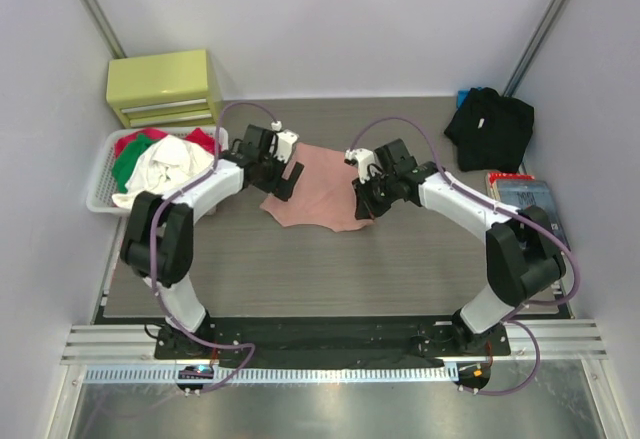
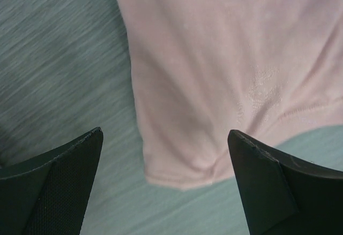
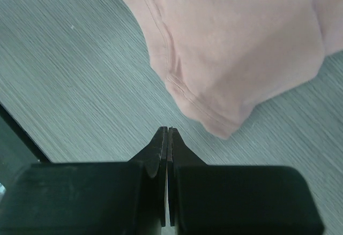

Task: Fold and stack the t-shirts
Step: Fold the long partially folded tshirt into a neat square

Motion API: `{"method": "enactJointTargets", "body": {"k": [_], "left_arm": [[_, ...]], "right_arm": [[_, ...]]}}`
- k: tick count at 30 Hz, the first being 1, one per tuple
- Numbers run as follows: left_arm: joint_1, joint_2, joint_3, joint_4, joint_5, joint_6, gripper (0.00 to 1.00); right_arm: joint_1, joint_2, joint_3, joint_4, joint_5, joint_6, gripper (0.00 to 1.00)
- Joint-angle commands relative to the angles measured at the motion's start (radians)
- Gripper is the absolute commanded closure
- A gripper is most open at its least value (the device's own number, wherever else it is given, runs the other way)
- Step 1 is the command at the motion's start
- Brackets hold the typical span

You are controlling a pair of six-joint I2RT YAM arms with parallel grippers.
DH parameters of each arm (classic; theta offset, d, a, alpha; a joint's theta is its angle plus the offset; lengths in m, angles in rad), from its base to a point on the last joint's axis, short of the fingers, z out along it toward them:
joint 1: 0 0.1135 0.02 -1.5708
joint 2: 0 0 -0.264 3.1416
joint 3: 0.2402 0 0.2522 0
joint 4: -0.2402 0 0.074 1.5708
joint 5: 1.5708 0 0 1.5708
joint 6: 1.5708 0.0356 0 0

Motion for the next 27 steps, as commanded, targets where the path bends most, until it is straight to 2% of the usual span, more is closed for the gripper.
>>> {"method": "enactJointTargets", "body": {"k": [1,3,9,11,12,13,16,19,21,22,25,27], "left_arm": [[0.0,0.062,0.131,0.077,0.063,-0.023,0.0],[0.0,0.1,0.217,0.084,0.07,-0.036,0.0],[0.0,0.211,0.455,-0.038,0.043,-0.023,0.0],[0.0,0.211,0.474,-0.057,0.072,-0.027,0.0],[0.0,0.21,0.487,-0.065,0.127,-0.036,0.04],[0.0,0.202,0.491,-0.076,0.156,-0.049,0.99],[0.0,0.162,0.429,-0.03,0.153,-0.099,1.0],[-0.008,0.177,0.448,-0.096,0.143,-0.06,1.0],[-0.008,0.17,0.42,-0.085,0.178,-0.026,1.0],[-0.011,0.171,0.42,-0.084,0.147,-0.03,1.0],[-0.016,0.235,0.496,-0.172,0.159,-0.02,1.0],[-0.014,0.324,0.622,-0.241,0.169,-0.004,1.0]], "right_arm": [[-0.009,-0.058,-0.008,-0.003,0.027,-0.039,0.99],[-0.009,-0.07,-0.025,-0.008,0.027,-0.048,0.99],[-0.009,-0.099,-0.068,0.0,0.024,-0.069,0.99],[-0.009,-0.102,-0.072,0.001,0.032,-0.073,0.99],[-0.009,-0.101,-0.074,0.001,0.032,-0.074,0.99],[-0.009,-0.096,-0.075,0.003,0.03,-0.073,0.99],[-0.009,-0.087,-0.075,0.014,0.024,-0.063,0.99],[-0.009,-0.087,-0.063,0.018,0.007,-0.06,0.99],[-0.009,-0.081,-0.057,0.018,0.007,-0.059,0.99],[-0.01,-0.076,-0.055,0.021,0.007,-0.06,0.99],[-0.009,-0.042,-0.052,0.023,0.01,-0.069,0.99],[-0.01,-0.01,-0.043,0.026,0.016,-0.073,0.99]]}}
